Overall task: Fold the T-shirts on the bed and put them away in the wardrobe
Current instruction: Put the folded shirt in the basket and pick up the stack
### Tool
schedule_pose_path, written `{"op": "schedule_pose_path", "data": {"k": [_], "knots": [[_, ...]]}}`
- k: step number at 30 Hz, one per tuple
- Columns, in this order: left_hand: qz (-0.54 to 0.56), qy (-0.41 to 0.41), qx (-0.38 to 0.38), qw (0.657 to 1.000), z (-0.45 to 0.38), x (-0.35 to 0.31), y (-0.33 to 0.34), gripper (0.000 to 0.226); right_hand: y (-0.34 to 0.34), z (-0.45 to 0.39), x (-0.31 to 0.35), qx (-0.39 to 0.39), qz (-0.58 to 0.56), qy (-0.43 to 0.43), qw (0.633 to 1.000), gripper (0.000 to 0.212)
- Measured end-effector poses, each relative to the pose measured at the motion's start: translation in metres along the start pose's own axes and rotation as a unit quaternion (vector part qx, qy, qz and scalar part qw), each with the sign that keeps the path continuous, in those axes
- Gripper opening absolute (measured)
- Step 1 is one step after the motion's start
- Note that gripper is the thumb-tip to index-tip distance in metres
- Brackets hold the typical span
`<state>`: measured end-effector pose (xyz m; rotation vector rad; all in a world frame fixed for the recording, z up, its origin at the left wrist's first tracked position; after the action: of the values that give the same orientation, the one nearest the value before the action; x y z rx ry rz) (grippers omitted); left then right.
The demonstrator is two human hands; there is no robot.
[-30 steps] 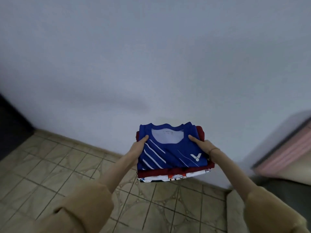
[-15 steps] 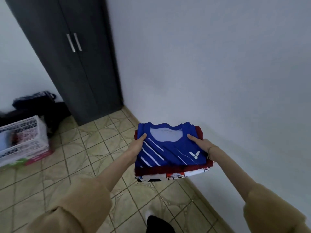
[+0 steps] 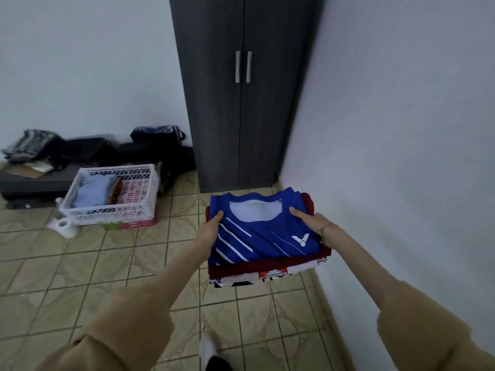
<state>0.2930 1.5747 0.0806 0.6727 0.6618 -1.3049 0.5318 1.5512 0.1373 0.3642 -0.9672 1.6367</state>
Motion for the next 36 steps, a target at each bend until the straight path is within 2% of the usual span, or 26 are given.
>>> {"op": "schedule_pose_path", "data": {"k": [4,8,12,15,19,27,30,32,36], "knots": [[0.033,-0.008,-0.017,0.999,-0.08,-0.055,-0.039,0.057,0.049,-0.076,0.08,0.014,0.012,-0.041,0.999,0.065],[0.049,-0.014,-0.057,0.997,-0.149,-0.12,-0.081,0.059,0.101,-0.137,0.165,0.057,0.029,-0.029,0.998,0.055],[0.057,-0.011,-0.093,0.994,-0.215,-0.167,-0.121,0.06,0.15,-0.205,0.231,0.088,0.081,-0.022,0.993,0.085],[0.079,-0.017,-0.115,0.99,-0.267,-0.194,-0.148,0.059,0.187,-0.255,0.28,0.074,0.113,-0.035,0.99,0.081],[0.128,-0.031,-0.157,0.979,-0.345,-0.224,-0.188,0.058,0.248,-0.335,0.348,0.095,0.173,-0.056,0.979,0.079],[0.257,-0.077,-0.281,0.922,-0.485,-0.257,-0.265,0.059,0.397,-0.474,0.467,0.169,0.298,-0.111,0.933,0.079],[0.288,-0.086,-0.325,0.897,-0.531,-0.253,-0.293,0.053,0.458,-0.522,0.49,0.192,0.338,-0.116,0.914,0.08],[0.303,-0.091,-0.329,0.89,-0.553,-0.25,-0.303,0.052,0.483,-0.545,0.499,0.195,0.361,-0.128,0.903,0.077],[0.354,-0.116,-0.367,0.853,-0.62,-0.229,-0.339,0.048,0.563,-0.608,0.511,0.217,0.406,-0.16,0.873,0.072]]}}
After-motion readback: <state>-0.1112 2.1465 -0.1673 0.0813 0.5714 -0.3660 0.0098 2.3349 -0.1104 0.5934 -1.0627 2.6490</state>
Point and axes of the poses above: each hand's wrist, its own z-axis away from the middle knuckle, its own y-axis out of the palm, x = y × z, the point moved 1 cm from there along -z, towards the middle knuckle, and after that the axes turned 4 degrees about z, right-handed, at the moved point
